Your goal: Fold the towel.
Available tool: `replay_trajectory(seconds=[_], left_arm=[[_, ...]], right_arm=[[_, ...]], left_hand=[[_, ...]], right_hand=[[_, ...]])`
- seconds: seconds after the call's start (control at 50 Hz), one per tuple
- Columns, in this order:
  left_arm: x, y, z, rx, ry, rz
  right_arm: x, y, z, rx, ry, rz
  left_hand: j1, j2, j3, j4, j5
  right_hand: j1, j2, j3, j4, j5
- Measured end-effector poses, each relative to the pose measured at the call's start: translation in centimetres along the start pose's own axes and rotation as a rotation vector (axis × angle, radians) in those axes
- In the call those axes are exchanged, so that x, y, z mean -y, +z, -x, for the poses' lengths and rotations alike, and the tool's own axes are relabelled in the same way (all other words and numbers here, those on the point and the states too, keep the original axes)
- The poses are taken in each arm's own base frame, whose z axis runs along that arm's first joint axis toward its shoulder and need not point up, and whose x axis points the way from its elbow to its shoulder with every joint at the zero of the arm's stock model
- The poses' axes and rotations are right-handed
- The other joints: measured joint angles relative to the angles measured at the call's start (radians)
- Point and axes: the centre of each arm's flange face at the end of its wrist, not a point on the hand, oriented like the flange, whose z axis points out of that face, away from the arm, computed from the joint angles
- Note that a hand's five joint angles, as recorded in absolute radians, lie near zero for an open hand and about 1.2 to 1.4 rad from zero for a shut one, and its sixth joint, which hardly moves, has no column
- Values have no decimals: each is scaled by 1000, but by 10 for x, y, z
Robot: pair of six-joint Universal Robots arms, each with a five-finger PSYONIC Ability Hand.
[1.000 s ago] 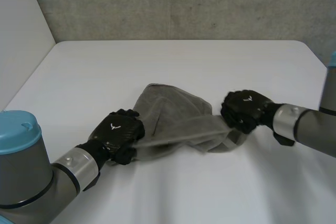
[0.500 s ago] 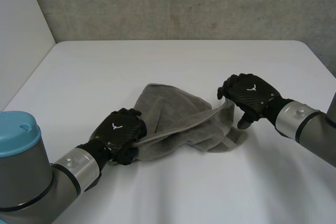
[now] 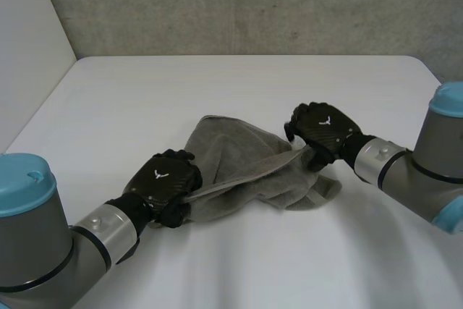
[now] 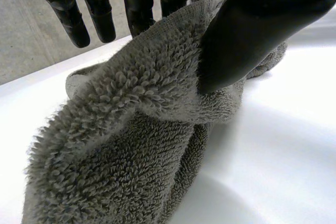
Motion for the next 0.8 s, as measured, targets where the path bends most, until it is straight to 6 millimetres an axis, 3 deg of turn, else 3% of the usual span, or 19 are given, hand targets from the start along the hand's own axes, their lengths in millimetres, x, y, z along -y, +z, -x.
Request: replay_trajectory(seconds=[0.12,0.3,0.38,0.48,0.54,0.6,0.64,0.66,0.74,0.8], left_arm=[[0,0,1,3,-1,0],[1,5,6,14,-1,-4],[5,19,12,19,6,-17],[22,51,27,35,61,-72],[51,73,41,62,145,-164],[94,87,54,105,246,-293],[140,91,62,153,329,-432],[152,91,64,167,345,-469],[238,66,65,263,404,-763],[277,37,63,288,375,-930]], right_arm=[[-13,6,0,14,7,27],[28,-27,2,20,-12,-8],[42,-34,3,48,-23,-25],[60,-26,-12,49,-77,-58],[84,-17,-31,0,-133,-113],[122,-11,-58,-100,-199,-207],[159,-13,-80,-198,-238,-306],[171,-14,-86,-233,-243,-344],[244,-42,-116,-406,-211,-634],[271,-63,-120,-431,-165,-770]], left_hand=[[0,0,0,0,0],[0,0,0,0,0],[0,0,0,0,0],[1,0,0,0,0],[1,0,0,0,0],[1,0,0,0,0],[1,0,0,0,0],[2,0,0,0,0],[2,0,0,0,0],[2,0,0,0,0]], right_hand=[[553,543,0,0,535],[580,555,0,0,572],[581,556,0,0,572],[582,556,0,0,572],[583,557,0,0,572],[583,557,0,0,572],[584,557,0,0,572],[584,557,0,0,572],[584,557,0,0,572],[584,557,0,0,574]])
